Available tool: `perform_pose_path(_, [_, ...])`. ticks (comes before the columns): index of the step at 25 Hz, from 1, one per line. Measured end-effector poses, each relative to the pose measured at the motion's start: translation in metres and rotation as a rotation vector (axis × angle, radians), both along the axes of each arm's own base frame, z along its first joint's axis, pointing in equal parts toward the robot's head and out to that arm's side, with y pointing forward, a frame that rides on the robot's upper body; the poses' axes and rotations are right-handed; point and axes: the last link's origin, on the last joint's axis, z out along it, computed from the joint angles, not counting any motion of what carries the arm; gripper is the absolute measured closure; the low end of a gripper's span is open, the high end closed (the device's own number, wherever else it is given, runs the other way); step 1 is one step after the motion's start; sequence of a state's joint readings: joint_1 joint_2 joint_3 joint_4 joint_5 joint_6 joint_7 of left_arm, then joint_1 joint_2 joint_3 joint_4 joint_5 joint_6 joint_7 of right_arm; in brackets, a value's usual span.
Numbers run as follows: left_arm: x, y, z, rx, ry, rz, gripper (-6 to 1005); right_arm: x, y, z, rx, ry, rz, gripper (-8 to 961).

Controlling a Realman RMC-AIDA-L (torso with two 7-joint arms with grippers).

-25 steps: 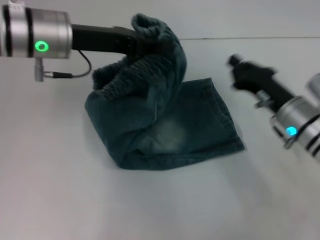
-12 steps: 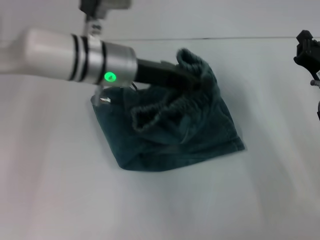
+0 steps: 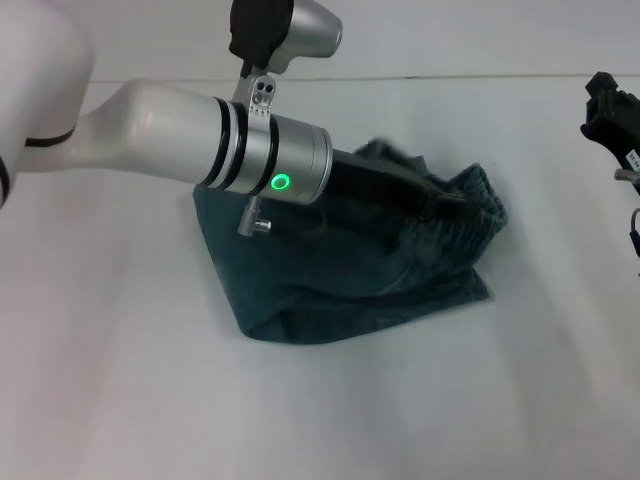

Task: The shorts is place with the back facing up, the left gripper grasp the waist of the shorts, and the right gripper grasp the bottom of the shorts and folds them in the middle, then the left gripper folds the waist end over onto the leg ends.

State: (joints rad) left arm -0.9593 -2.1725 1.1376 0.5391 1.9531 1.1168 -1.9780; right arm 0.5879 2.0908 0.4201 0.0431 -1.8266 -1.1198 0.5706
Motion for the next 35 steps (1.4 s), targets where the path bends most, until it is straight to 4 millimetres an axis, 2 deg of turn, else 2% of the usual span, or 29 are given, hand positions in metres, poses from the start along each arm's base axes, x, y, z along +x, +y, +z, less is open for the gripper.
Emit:
perform_pose_path(3, [-0.001, 0.000, 0.003, 0.007, -0.020, 0.007, 664, 0.001, 0.000, -0.001, -0.005, -0.002, -0.004, 946])
perform_pose_path(5, [-0.003, -0.001, 0.009, 0.010, -0.030, 0.000, 434, 0.001, 0.000, -0.001, -0.010, 0.001, -0.007, 946])
perform_pose_path(11, [-0.015, -0.009, 0.037, 0.027, -0.070, -0.030, 194, 0.007, -0.002, 0.003, -0.057, 0.027, 0.005, 942])
perform_pose_path(16, [-0.032, -0.022, 0.056, 0.044, -0.113, -0.028, 129, 0.002, -0.004, 0.006, -0.138, 0.013, 0.098, 938])
perform_pose_path(20, [-0.060, -0.031, 0.075, 0.080, -0.197, 0.033, 78, -0.003, -0.011, 0.017, -0.235, 0.050, 0.194, 900])
perform_pose_path(24, [-0.095, -0.045, 0.094, 0.154, -0.257, 0.086, 52, -0.013, -0.023, 0.036, -0.375, 0.054, 0.337, 826])
perform_pose_path(25, [-0.104, -0.049, 0.099, 0.170, -0.266, 0.099, 52, -0.020, -0.032, 0.050, -0.448, 0.029, 0.422, 804])
perform_pose_path(26, [-0.112, -0.052, 0.103, 0.190, -0.276, 0.113, 52, -0.020, -0.032, 0.050, -0.448, 0.029, 0.422, 783])
perform_pose_path(28, [-0.131, -0.063, 0.113, 0.229, -0.293, 0.144, 52, -0.028, -0.042, 0.065, -0.542, 0.001, 0.498, 740])
perform_pose_path(32, [-0.154, -0.080, 0.124, 0.258, -0.296, 0.182, 52, -0.039, -0.058, 0.091, -0.744, -0.072, 0.581, 654])
perform_pose_path(35, [-0.165, -0.092, 0.127, 0.230, -0.271, 0.192, 52, -0.039, -0.064, 0.098, -0.884, -0.127, 0.580, 577])
